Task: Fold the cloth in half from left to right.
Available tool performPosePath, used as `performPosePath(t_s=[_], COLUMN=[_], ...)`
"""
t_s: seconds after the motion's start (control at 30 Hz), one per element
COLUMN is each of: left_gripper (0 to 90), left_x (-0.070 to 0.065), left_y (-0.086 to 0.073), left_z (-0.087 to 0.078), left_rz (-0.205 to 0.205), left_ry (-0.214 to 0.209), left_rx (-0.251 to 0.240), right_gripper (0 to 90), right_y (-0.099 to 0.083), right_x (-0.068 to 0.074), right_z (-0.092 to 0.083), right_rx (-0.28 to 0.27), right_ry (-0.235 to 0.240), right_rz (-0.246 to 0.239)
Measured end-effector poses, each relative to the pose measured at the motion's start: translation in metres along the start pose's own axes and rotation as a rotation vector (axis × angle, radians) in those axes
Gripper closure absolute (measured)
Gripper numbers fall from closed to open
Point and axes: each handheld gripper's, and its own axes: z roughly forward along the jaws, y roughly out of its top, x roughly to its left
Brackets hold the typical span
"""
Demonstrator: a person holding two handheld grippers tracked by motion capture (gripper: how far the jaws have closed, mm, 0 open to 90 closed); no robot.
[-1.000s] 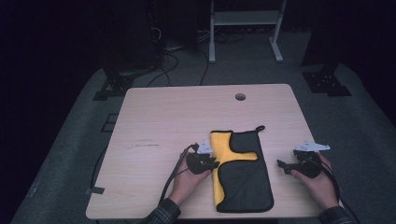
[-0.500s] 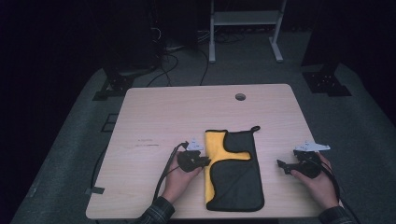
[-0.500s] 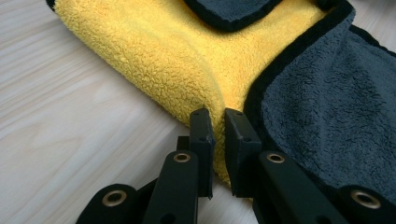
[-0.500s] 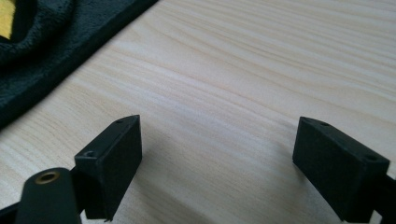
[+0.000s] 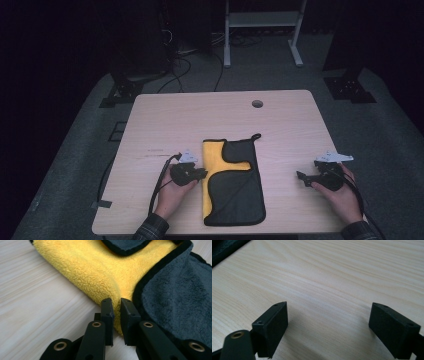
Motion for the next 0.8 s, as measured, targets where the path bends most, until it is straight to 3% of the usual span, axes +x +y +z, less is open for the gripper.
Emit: performPosePath(t_s=[0.07,0.17,0.23,0.33,0.53,0.8], left_gripper=[62.0,43.6,33.5,24.5,16.9,13.8], left_x=[0.002,0.004,0.009,0.013,0.015,0.021], left_y=[-0.002,-0.003,-0.007,-0.014,-0.029,-0.040], left_z=[-0.003,-0.008,-0.019,-0.028,-0.038,-0.041], left_rz=[0.004,0.005,0.007,0.002,0.003,-0.007], left_ry=[0.013,0.020,0.051,0.079,0.097,0.131], left_rx=[0.001,-0.005,-0.029,-0.040,-0.013,0.019], right_gripper=[14.8,22.3,25.7,27.5,34.2,40.9], right_y=[0.000,0.001,0.003,0.007,0.020,0.042], right_x=[0.000,0.000,0.003,0.007,0.020,0.040], right_z=[0.000,-0.001,-0.002,-0.002,-0.003,0.005], right_rx=[0.000,-0.001,-0.008,-0.015,-0.048,-0.069], right_ry=[0.000,-0.006,-0.006,0.004,0.054,0.136], right_rz=[0.000,0.005,-0.002,-0.010,-0.026,-0.066])
